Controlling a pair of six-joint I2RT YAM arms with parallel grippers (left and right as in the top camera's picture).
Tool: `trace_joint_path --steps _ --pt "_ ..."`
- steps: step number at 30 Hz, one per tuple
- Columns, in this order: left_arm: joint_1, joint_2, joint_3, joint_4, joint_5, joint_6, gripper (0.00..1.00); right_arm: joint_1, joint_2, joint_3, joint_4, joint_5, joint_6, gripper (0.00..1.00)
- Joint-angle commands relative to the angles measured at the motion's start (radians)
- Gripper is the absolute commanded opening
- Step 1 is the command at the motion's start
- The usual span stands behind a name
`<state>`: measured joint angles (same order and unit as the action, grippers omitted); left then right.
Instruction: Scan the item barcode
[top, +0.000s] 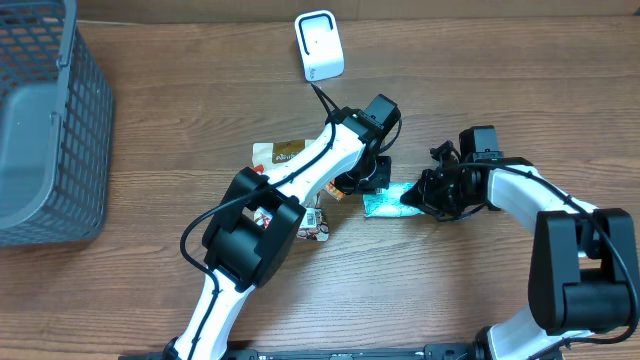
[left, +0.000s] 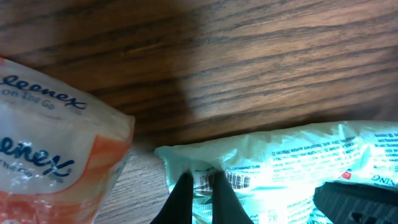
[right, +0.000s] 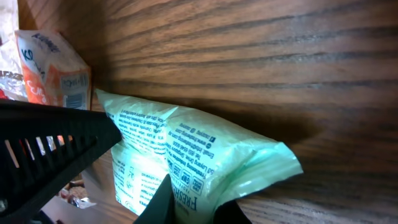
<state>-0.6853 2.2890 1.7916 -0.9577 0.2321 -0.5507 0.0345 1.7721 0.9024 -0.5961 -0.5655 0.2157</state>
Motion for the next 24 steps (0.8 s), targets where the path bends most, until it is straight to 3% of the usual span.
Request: trace_joint_path --steps 1,6,11,22,24 --pt "0.019 -0.029 -0.005 -0.012 -0.117 0.004 0.04 0.003 -0.037 0.003 -0.019 0.02 -0.05 0.04" --pt "0.085 -0.262 0.006 -0.024 -0.316 0.004 0.04 0.003 -0.186 0.003 -0.023 0.016 -0.104 0.04" --pt "0.249 -0.464 0.006 -0.114 -0.333 -0.004 0.08 0.021 -0.31 0.003 -0.053 0.005 -0.172 0.04" --pt "0.589 -0.478 -0.004 -0.315 -0.333 0.005 0.11 0.022 -0.317 0.002 -0.052 0.002 -0.173 0.04" --pt "0.605 -0.478 -0.005 -0.318 -0.345 0.005 0.18 0.022 -0.317 0.002 -0.054 0.002 -0.173 0.04"
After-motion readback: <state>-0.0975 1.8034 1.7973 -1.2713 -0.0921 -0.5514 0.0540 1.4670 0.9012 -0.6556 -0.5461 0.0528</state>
